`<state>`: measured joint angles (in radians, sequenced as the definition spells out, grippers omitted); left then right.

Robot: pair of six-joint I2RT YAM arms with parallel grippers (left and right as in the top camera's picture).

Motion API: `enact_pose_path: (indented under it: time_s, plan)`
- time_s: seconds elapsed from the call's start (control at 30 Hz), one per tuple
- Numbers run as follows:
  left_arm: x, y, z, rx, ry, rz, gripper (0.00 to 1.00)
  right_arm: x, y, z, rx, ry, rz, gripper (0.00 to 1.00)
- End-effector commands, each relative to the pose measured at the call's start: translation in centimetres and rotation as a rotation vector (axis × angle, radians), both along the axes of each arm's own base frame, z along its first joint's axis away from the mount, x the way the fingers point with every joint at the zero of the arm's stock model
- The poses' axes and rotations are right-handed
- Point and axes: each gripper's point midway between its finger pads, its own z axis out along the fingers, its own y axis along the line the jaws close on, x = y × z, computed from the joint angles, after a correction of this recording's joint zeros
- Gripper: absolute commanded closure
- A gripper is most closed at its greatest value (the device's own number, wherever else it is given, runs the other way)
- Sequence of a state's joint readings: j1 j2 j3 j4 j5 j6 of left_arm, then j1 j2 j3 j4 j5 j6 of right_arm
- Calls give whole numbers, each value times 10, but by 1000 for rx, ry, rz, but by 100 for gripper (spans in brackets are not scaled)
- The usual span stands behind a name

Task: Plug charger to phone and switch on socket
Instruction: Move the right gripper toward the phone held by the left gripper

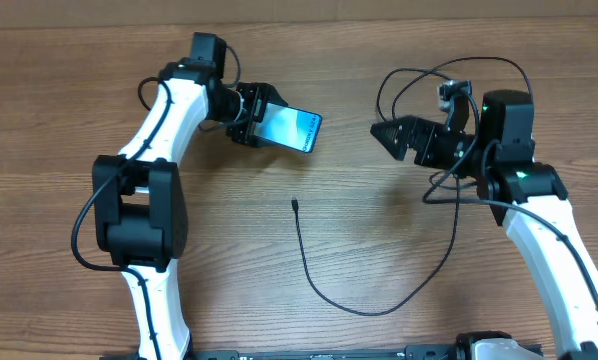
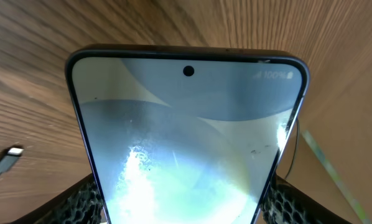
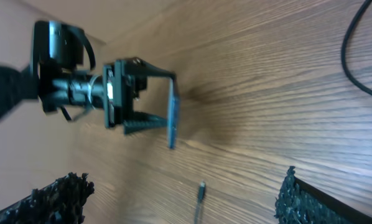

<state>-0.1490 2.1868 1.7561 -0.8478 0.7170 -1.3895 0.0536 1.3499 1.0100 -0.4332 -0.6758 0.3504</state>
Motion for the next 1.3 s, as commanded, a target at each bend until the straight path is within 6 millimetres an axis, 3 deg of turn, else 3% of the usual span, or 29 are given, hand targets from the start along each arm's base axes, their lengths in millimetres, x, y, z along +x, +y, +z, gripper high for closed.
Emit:
enact_pose_path:
  time_s: [0.0, 0.13, 0.37, 0.5, 0.57, 0.8, 1.27]
  plan:
    - [7, -18, 8, 9, -10, 31, 82, 13, 9, 0, 106, 94, -49, 0]
    - [10, -34, 9, 17, -51, 12, 84, 19, 23, -22, 120, 168, -42, 2]
    - [9, -57, 9, 36, -103, -26, 80, 24, 41, -60, 80, 250, -47, 4]
    - [5, -66, 10, 30, -102, -43, 80, 28, 44, -70, 27, 250, -88, 15]
    - [2, -70, 11, 24, -98, -49, 80, 28, 46, -74, 11, 258, -109, 21]
    - [-9, -87, 19, -53, -71, -94, 80, 30, 65, -73, -17, 227, -136, 29]
    - [-24, -105, 32, -157, -42, -161, 83, 34, 67, -78, -28, 225, -161, 47]
